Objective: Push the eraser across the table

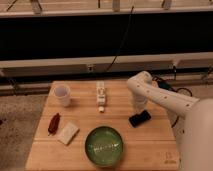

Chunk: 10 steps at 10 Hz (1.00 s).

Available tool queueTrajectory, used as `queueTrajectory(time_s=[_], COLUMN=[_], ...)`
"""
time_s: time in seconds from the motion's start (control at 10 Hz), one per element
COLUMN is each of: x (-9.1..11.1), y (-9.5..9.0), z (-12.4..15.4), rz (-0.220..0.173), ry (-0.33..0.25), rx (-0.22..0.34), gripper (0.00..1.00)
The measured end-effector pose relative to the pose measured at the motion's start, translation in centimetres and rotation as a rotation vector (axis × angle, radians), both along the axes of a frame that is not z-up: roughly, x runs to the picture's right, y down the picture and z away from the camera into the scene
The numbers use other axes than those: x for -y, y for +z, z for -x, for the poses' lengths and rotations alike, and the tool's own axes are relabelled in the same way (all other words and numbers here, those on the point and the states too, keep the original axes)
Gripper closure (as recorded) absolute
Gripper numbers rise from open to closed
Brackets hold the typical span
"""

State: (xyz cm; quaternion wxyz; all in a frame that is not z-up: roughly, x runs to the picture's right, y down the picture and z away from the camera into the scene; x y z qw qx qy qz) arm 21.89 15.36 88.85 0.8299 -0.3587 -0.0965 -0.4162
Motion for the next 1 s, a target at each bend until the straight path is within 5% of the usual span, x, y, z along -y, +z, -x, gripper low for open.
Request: queueTrajectory(time_s=[1.0], x=[-0.08], y=[-0.10], z=[-0.71], rz=[0.004], ry=[-0.007], rx=[0.005], gripper=[0.99])
